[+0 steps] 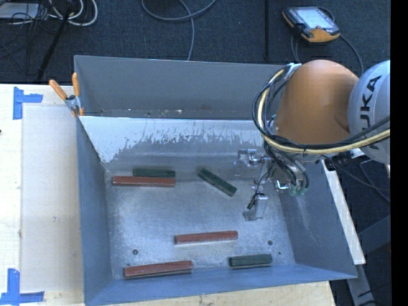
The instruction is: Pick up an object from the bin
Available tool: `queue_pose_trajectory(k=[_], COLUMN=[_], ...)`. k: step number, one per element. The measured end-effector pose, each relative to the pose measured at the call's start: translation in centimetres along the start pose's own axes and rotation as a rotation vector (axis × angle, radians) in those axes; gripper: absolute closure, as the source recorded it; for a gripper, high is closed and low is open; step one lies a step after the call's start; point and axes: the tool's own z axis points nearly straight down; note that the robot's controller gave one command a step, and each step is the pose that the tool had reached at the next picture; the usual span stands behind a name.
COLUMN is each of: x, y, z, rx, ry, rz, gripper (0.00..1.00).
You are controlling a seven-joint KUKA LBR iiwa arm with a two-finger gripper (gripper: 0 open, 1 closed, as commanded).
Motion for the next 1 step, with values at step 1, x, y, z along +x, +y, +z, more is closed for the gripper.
queue_pose_trajectory(k=[1], x=[-0.15], y=[0.0], z=[-0.42], rx=[0.0], ry=[-0.008], rz=[0.0], gripper=[0.0])
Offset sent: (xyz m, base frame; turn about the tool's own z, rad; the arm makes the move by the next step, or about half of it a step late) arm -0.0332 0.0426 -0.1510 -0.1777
